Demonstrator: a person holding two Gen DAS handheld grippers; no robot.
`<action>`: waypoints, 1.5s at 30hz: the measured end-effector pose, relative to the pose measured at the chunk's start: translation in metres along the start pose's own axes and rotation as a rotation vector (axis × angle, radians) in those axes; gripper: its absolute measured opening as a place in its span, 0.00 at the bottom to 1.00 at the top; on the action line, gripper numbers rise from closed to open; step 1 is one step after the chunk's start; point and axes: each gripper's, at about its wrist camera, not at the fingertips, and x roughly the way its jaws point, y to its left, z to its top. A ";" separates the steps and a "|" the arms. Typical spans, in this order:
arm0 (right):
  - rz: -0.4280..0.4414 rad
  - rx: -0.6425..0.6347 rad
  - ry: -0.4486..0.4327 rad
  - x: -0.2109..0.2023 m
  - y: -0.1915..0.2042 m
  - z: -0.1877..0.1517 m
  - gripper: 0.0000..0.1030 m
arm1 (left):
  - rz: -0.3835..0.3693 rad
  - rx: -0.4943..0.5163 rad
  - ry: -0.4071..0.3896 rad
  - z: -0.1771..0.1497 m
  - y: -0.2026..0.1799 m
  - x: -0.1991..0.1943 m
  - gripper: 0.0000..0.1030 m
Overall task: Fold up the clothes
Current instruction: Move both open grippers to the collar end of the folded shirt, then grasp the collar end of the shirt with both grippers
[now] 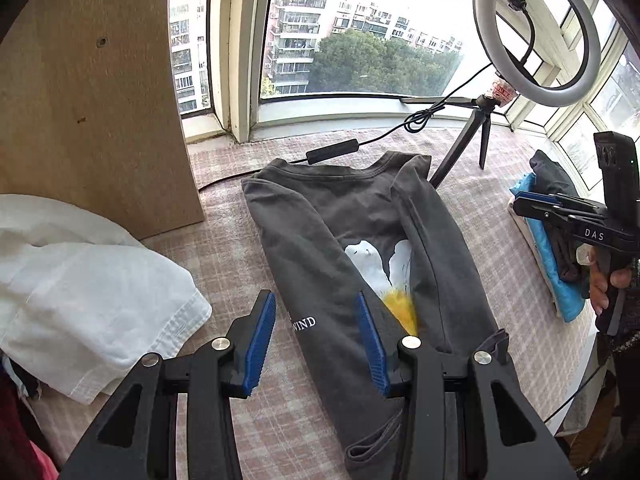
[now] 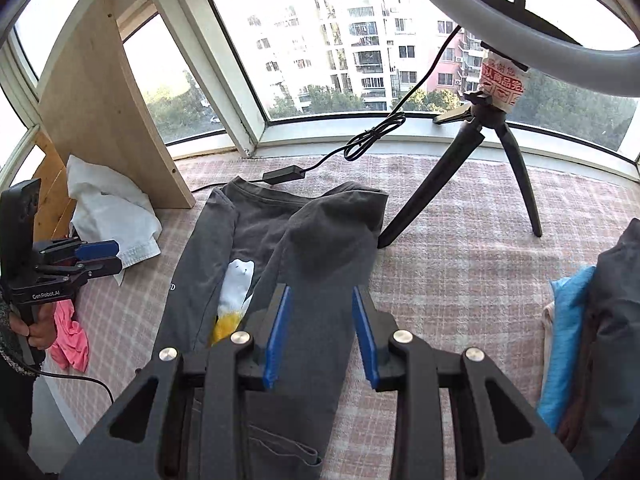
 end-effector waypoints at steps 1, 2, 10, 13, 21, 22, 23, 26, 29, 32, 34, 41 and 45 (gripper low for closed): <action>-0.009 -0.005 0.012 0.017 -0.001 0.008 0.30 | 0.005 0.001 0.001 0.007 0.001 0.010 0.39; -0.017 -0.010 0.025 0.034 -0.001 0.017 0.30 | 0.009 0.001 0.002 0.014 0.003 0.021 0.39; -0.114 -0.036 0.146 0.149 -0.019 0.061 0.30 | 0.052 -0.047 0.045 0.040 0.042 0.083 0.39; -0.123 -0.038 0.154 0.159 -0.024 0.066 0.26 | 0.057 -0.045 0.067 0.042 0.050 0.099 0.39; -0.060 -0.088 0.077 0.118 -0.016 0.061 0.29 | 0.070 0.015 0.085 0.050 0.039 0.122 0.40; -0.049 -0.093 0.070 0.113 -0.016 0.061 0.31 | 0.070 0.019 0.088 0.051 0.037 0.125 0.40; -0.056 -0.100 0.068 0.110 -0.016 0.062 0.37 | 0.071 0.022 0.090 0.052 0.036 0.127 0.40; -0.100 -0.144 0.071 0.112 -0.014 0.067 0.41 | 0.075 0.027 0.084 0.056 0.033 0.131 0.40; -0.146 -0.187 0.088 0.122 -0.014 0.072 0.41 | 0.076 0.041 0.082 0.059 0.029 0.134 0.41; -0.153 -0.213 0.120 0.141 -0.014 0.076 0.41 | 0.078 0.054 0.082 0.062 0.026 0.136 0.42; -0.171 -0.281 0.122 0.148 -0.006 0.075 0.41 | 0.075 0.055 0.081 0.064 0.025 0.138 0.43; -0.199 -0.393 0.173 0.168 0.007 0.075 0.42 | 0.084 0.086 0.077 0.068 0.021 0.143 0.46; -0.188 -0.403 0.206 0.175 0.005 0.077 0.42 | 0.087 0.099 0.068 0.068 0.019 0.144 0.46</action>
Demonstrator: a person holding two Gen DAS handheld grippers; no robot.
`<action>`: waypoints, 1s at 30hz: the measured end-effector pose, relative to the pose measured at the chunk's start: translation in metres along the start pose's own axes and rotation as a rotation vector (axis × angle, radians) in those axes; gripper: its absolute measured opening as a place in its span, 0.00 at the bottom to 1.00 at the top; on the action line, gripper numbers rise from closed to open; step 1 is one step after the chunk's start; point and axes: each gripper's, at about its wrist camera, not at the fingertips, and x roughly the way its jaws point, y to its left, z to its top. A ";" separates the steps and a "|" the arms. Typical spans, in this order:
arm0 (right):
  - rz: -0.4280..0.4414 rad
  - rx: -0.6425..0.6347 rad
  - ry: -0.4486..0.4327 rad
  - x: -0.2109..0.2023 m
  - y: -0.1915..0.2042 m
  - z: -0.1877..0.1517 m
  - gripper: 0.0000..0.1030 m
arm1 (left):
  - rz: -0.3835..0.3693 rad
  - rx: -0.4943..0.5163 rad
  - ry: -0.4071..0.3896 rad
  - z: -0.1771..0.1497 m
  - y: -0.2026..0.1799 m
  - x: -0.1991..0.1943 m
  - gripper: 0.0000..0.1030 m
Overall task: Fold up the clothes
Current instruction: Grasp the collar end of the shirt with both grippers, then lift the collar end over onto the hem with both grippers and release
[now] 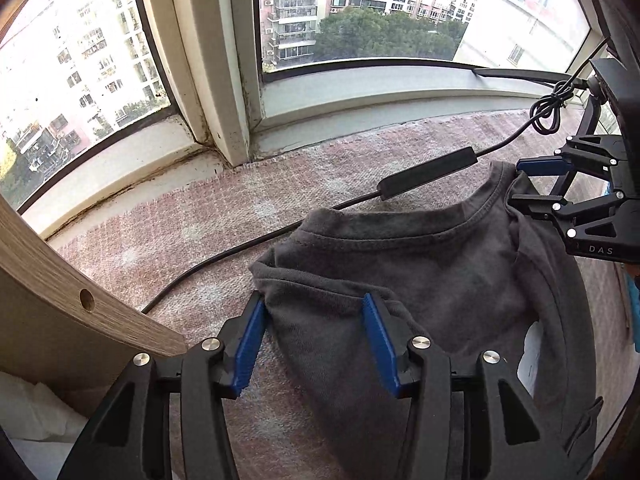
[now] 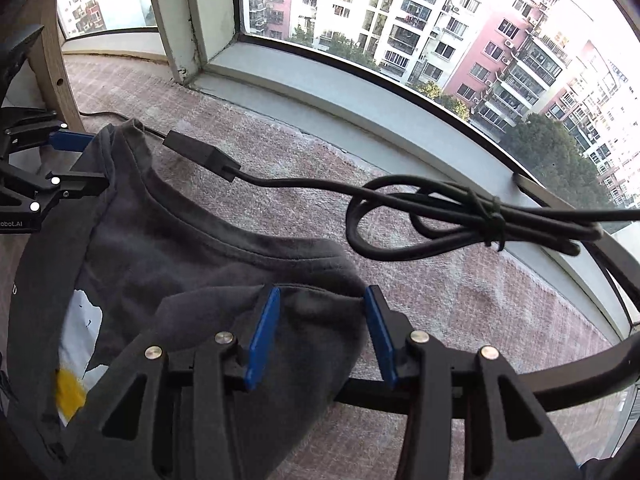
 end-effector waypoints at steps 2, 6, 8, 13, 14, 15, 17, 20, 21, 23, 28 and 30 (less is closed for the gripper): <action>0.005 -0.003 0.007 0.001 0.000 0.001 0.42 | 0.003 0.003 -0.006 0.000 -0.001 0.000 0.44; 0.039 0.004 0.006 0.000 -0.001 0.000 0.27 | 0.010 0.025 -0.026 0.000 -0.008 -0.003 0.17; 0.048 0.009 -0.001 -0.002 -0.002 -0.001 0.08 | 0.023 0.045 -0.037 -0.001 -0.014 -0.005 0.06; 0.121 0.077 -0.044 -0.018 -0.013 -0.007 0.06 | -0.029 0.015 -0.081 -0.001 -0.009 -0.031 0.05; 0.122 0.087 -0.058 -0.025 -0.015 -0.008 0.06 | -0.047 0.006 -0.093 -0.001 -0.007 -0.039 0.05; 0.124 0.097 -0.072 -0.032 -0.018 -0.010 0.06 | -0.065 -0.003 -0.105 -0.001 -0.006 -0.048 0.05; 0.147 0.115 -0.104 -0.053 -0.018 -0.012 0.06 | -0.090 -0.003 -0.129 0.002 -0.002 -0.068 0.05; 0.177 0.144 -0.154 -0.085 -0.017 -0.016 0.06 | -0.090 0.025 -0.163 -0.007 0.000 -0.103 0.05; 0.175 0.144 -0.170 -0.096 -0.013 -0.017 0.06 | -0.088 0.036 -0.174 -0.014 -0.007 -0.115 0.05; 0.171 0.140 -0.203 -0.121 -0.007 -0.022 0.06 | -0.085 0.054 -0.198 -0.030 -0.014 -0.143 0.05; 0.174 0.137 -0.304 -0.194 0.016 -0.063 0.06 | -0.093 0.082 -0.255 -0.078 -0.033 -0.209 0.05; 0.150 0.126 -0.335 -0.221 0.030 -0.090 0.06 | -0.103 0.086 -0.272 -0.104 -0.042 -0.235 0.05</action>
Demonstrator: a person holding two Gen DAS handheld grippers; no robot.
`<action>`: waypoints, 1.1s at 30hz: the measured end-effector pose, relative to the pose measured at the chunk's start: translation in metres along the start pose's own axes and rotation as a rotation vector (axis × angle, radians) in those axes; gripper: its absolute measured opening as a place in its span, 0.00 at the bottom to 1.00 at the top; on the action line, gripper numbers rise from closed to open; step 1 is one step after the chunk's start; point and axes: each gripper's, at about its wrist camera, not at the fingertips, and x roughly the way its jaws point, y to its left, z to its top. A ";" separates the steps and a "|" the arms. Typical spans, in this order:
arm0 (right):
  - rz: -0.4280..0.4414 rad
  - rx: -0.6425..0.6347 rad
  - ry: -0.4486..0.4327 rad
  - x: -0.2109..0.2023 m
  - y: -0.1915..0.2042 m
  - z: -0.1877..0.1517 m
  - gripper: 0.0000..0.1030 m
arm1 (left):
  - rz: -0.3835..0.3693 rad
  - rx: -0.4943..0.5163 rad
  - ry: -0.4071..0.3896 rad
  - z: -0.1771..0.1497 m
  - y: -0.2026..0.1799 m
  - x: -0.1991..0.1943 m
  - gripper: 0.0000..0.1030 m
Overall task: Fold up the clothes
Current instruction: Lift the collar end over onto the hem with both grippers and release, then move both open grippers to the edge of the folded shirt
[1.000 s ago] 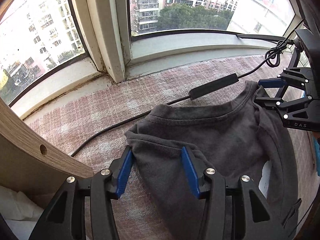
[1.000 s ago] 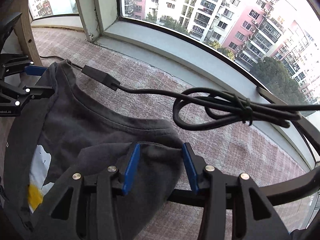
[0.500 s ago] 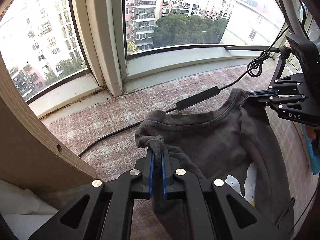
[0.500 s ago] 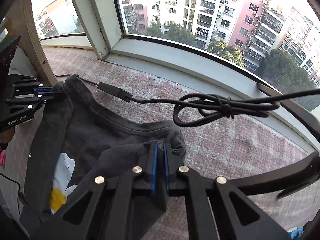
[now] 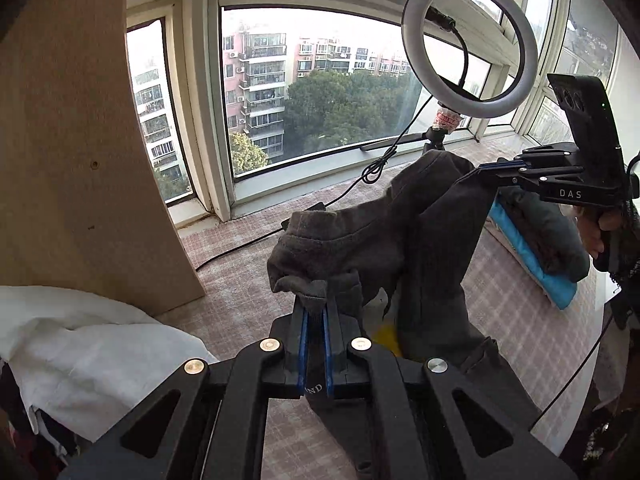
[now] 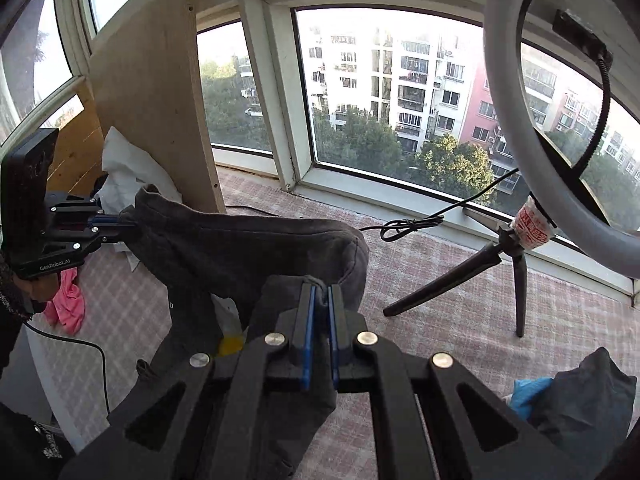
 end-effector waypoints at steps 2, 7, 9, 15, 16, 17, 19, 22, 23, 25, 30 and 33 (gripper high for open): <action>-0.009 0.009 -0.029 -0.027 0.016 -0.025 0.06 | -0.002 0.011 -0.005 -0.023 -0.015 -0.020 0.05; -0.034 0.053 -0.041 -0.068 0.047 -0.105 0.06 | -0.038 -0.030 0.052 -0.093 -0.047 -0.044 0.05; -0.023 0.106 -0.026 -0.074 0.053 -0.139 0.06 | -0.060 -0.040 0.086 -0.123 -0.062 -0.044 0.05; -0.032 0.217 0.049 -0.065 0.074 -0.237 0.06 | -0.068 -0.095 0.199 -0.191 -0.084 -0.020 0.05; -0.042 0.220 0.067 -0.060 0.077 -0.247 0.06 | -0.071 -0.111 0.202 -0.198 -0.084 -0.019 0.05; -0.053 0.222 0.084 -0.056 0.080 -0.258 0.06 | -0.074 -0.119 0.199 -0.202 -0.085 -0.019 0.05; -0.054 0.226 0.085 -0.057 0.084 -0.268 0.06 | -0.077 -0.129 0.191 -0.207 -0.086 -0.022 0.05; -0.041 0.247 0.070 -0.064 0.086 -0.275 0.06 | -0.079 -0.118 0.170 -0.212 -0.088 -0.028 0.05; -0.036 0.242 0.060 -0.067 0.087 -0.275 0.06 | -0.088 -0.096 0.161 -0.215 -0.090 -0.029 0.07; -0.027 0.205 0.086 -0.066 0.091 -0.278 0.07 | -0.077 -0.055 0.183 -0.224 -0.092 -0.031 0.11; -0.059 0.112 0.193 -0.077 0.097 -0.301 0.17 | -0.040 0.016 0.266 -0.253 -0.093 -0.057 0.21; -0.005 0.185 0.164 -0.102 0.086 -0.305 0.18 | -0.052 -0.018 0.262 -0.252 -0.086 -0.077 0.21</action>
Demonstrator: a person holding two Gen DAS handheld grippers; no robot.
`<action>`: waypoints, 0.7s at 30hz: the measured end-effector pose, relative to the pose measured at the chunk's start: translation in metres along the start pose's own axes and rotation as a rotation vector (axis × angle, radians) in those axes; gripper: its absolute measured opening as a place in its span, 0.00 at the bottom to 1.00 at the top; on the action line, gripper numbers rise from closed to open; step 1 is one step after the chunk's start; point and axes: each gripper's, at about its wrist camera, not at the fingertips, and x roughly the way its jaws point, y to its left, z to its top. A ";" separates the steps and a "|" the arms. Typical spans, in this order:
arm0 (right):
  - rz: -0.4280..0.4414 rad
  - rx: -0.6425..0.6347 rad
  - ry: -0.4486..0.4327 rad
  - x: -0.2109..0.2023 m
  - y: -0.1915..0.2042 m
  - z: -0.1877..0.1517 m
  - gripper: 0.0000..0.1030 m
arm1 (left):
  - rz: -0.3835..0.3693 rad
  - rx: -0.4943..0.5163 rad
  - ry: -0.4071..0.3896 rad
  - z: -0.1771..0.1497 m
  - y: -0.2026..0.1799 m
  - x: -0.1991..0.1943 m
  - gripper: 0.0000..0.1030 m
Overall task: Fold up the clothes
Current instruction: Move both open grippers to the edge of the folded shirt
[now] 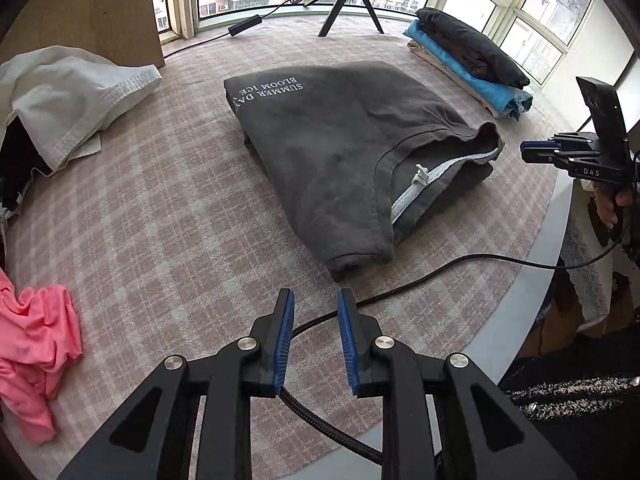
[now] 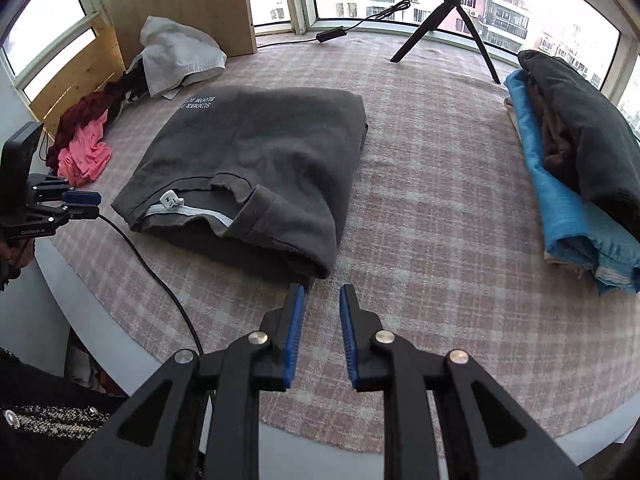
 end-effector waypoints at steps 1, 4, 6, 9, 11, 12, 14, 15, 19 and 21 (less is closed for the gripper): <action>0.030 0.032 -0.015 -0.009 -0.005 0.000 0.18 | -0.005 0.001 -0.027 0.005 -0.001 -0.005 0.21; 0.081 0.107 -0.072 -0.009 -0.012 0.019 0.19 | -0.034 0.024 -0.087 0.027 -0.008 -0.005 0.23; 0.105 0.107 -0.075 0.007 -0.007 0.035 0.19 | -0.069 0.038 -0.093 0.042 -0.013 0.012 0.24; 0.122 0.103 -0.038 0.038 0.002 0.045 0.19 | -0.084 0.019 -0.010 0.051 -0.008 0.053 0.24; 0.131 0.072 0.089 0.064 0.009 0.032 0.19 | -0.075 0.010 0.058 0.048 -0.003 0.067 0.23; 0.123 0.038 0.150 0.071 0.013 0.024 0.19 | -0.077 0.012 0.074 0.047 -0.001 0.066 0.23; 0.132 -0.001 0.181 0.062 0.016 0.017 0.19 | -0.070 0.021 0.076 0.051 0.001 0.056 0.23; 0.171 0.015 0.160 0.050 0.012 0.020 0.19 | -0.059 0.030 0.057 0.058 0.000 0.046 0.23; 0.254 0.176 -0.019 0.007 -0.027 0.059 0.25 | -0.115 0.104 -0.037 0.098 -0.031 0.021 0.26; 0.215 0.212 -0.074 0.005 -0.046 0.085 0.32 | -0.175 0.158 -0.070 0.120 -0.061 0.028 0.26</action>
